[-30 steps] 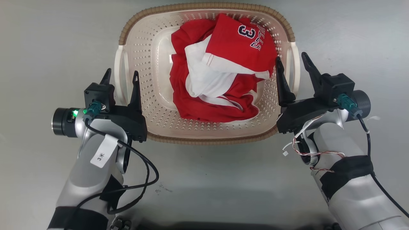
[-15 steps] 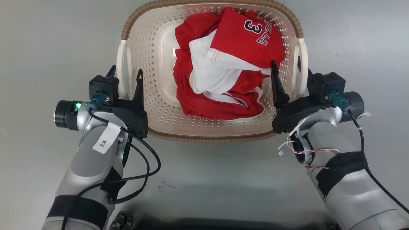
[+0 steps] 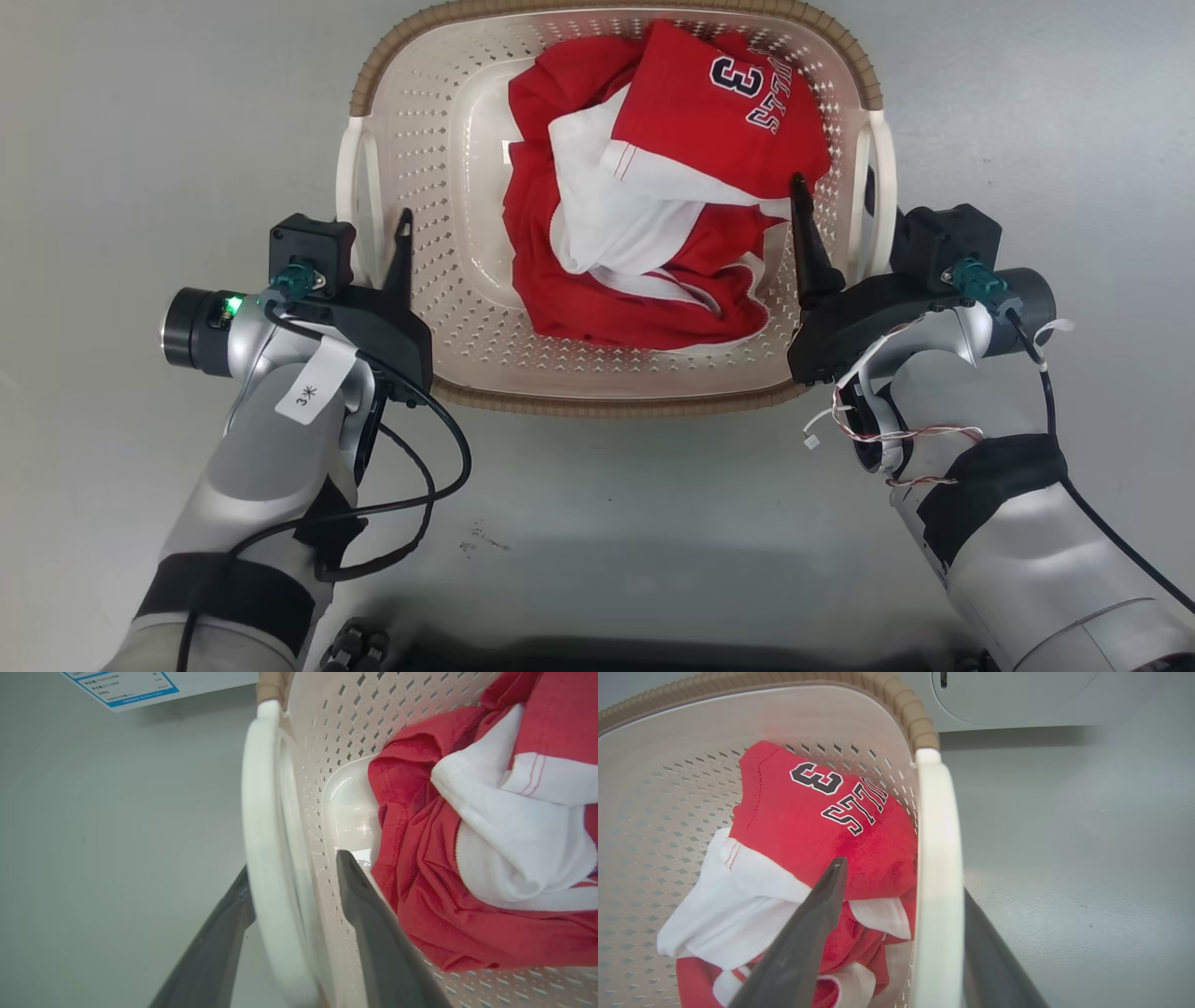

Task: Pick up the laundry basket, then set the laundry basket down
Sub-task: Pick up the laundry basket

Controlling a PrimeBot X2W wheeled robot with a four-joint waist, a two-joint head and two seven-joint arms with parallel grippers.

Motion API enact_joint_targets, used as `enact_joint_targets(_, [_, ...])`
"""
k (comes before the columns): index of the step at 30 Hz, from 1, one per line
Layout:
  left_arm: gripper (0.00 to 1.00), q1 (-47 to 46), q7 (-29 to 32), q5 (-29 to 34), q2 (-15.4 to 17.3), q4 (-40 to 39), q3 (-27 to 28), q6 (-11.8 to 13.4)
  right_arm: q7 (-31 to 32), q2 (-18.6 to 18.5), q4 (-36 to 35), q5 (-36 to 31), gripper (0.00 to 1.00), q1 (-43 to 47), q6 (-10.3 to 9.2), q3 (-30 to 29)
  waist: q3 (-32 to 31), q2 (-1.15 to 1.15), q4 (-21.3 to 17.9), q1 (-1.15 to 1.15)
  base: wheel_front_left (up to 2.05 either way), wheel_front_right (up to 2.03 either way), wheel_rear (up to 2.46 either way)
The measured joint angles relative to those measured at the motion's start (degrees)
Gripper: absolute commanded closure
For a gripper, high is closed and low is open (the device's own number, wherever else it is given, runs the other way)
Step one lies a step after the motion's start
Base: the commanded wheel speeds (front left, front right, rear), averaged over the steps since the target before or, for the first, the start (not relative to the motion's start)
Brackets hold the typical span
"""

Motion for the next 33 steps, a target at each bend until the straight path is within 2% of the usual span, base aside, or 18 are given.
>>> enact_joint_targets(1, [0.9, -0.2, 0.0, 0.0, 0.0, 0.4, -0.2, -0.1, 0.0, 0.0, 0.2, 0.4, 0.47, 0.0, -0.01, 0.2, 0.0, 0.0, 0.0, 0.0, 0.0, 0.0, 0.0])
enact_joint_targets(2, [0.9, -0.4, 0.0, 0.0, 0.0, 0.5, -0.3, -0.1, 0.0, -0.1, 0.3, 0.9, 0.47, 0.0, -0.02, 0.4, 0.0, 0.0, -0.1, 0.0, 0.0, 0.0, 0.0])
enact_joint_targets(3, [1.0, -0.5, 0.0, -0.2, 0.1, 0.7, -0.4, 0.0, 0.0, -0.1, 0.5, 1.3, 0.56, 0.0, -0.34, 0.5, -0.1, 0.0, -0.1, 0.0, 0.0, 0.0, 0.0])
enact_joint_targets(4, [1.0, -0.5, 0.0, -0.6, 0.3, 0.8, -0.4, -0.5, 0.0, -0.4, 0.8, 1.5, 0.66, -0.1, -0.58, 0.7, -0.1, 0.0, -0.1, 0.0, 0.0, 0.0, 0.0])
enact_joint_targets(5, [1.0, -0.6, 0.0, -0.7, 0.3, 1.1, -0.6, -0.5, 0.0, -0.5, 1.0, 1.7, 0.89, -0.1, -0.63, 1.0, -0.1, 0.0, -0.2, 0.0, 0.0, 0.0, 0.0])
enact_joint_targets(6, [1.0, -0.6, 0.1, -0.7, 0.3, 1.4, -0.7, -0.5, 0.0, -0.4, 1.2, 2.1, 1.0, -0.2, -1.11, 1.0, -0.2, 0.0, -0.3, 0.0, 0.0, 0.0, 0.0])
enact_joint_targets(22, [1.0, 0.1, 0.3, -7.3, 0.4, 2.3, -6.5, -0.4, 0.0, -0.7, 5.3, 6.0, 1.0, -0.9, -1.9, 4.7, -4.0, 0.0, -1.3, 0.0, 0.0, 0.0, 0.0])
enact_joint_targets(33, [1.0, 3.5, 0.8, -11.8, 0.6, 2.0, -10.9, 1.1, 0.0, -0.7, 8.3, 9.5, 1.0, -0.4, -1.93, 7.9, -9.1, 0.0, -2.1, 0.0, 0.0, 0.0, 0.0])
